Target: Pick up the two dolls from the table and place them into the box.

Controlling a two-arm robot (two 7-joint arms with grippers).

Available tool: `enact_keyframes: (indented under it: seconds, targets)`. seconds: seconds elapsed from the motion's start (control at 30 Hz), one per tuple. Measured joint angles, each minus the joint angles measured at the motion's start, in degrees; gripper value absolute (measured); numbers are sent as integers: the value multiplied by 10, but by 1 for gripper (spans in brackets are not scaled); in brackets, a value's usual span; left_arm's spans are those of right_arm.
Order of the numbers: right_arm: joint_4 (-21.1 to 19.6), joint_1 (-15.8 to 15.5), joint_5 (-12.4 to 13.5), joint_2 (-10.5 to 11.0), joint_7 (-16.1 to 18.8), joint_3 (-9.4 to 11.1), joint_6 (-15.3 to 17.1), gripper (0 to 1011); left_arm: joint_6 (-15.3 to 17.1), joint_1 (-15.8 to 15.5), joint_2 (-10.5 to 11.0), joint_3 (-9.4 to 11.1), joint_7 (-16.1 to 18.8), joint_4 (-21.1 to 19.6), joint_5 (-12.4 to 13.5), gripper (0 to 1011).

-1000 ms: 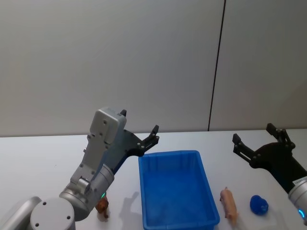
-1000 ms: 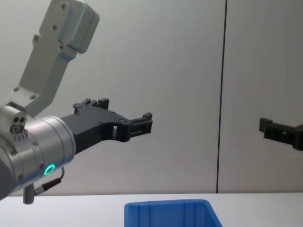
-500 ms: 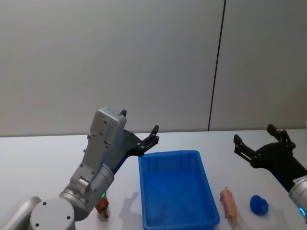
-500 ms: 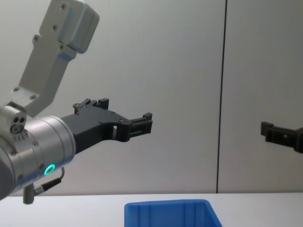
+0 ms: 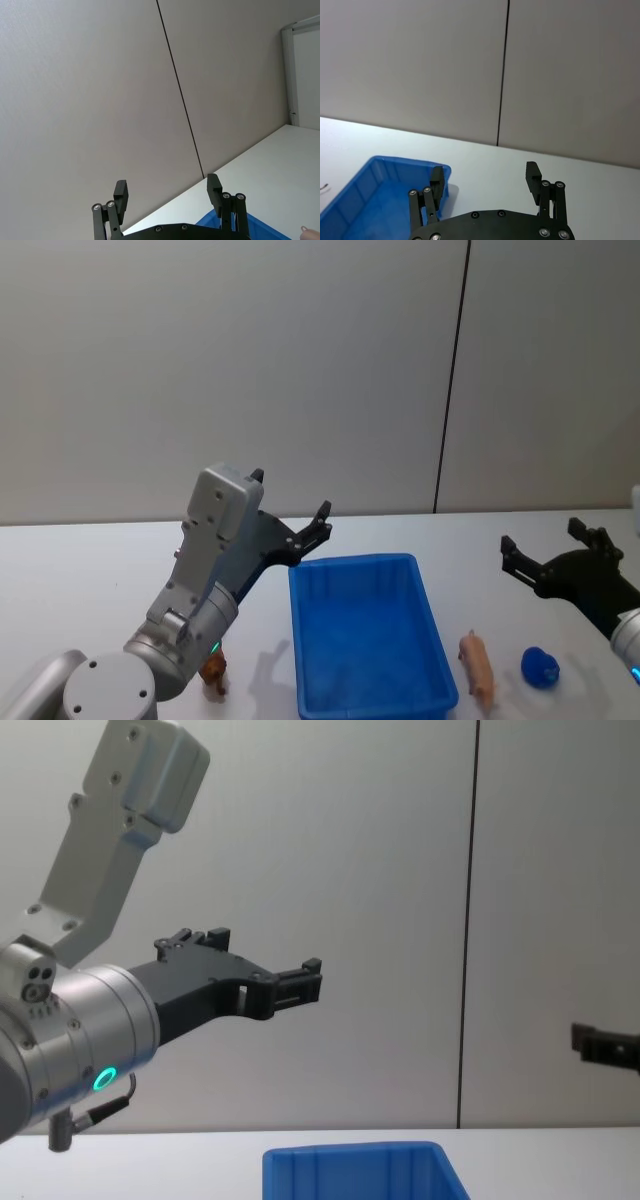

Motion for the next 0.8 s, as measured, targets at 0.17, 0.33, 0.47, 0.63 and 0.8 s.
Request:
enact_keyframes:
  seconds: [0.17,0.33,0.47,0.63,0.8]
  targets:
    - [22,14,2,0,0,5,28,1001,0,0,0,0,0,0,0,1001]
    - [45,27,2,-2,0,9,49,1001,0,0,0,0,0,0,0,1001]
    - [72,42,2,-4,2,11,69,1001,0,0,0,0,0,0,0,1001]
    - [101,57,0,-7,6,12,87,1001,0,0,0,0,0,0,0,1001]
    - [134,71,-1,-11,11,12,107,1001,0,0,0,0,0,0,0,1001]
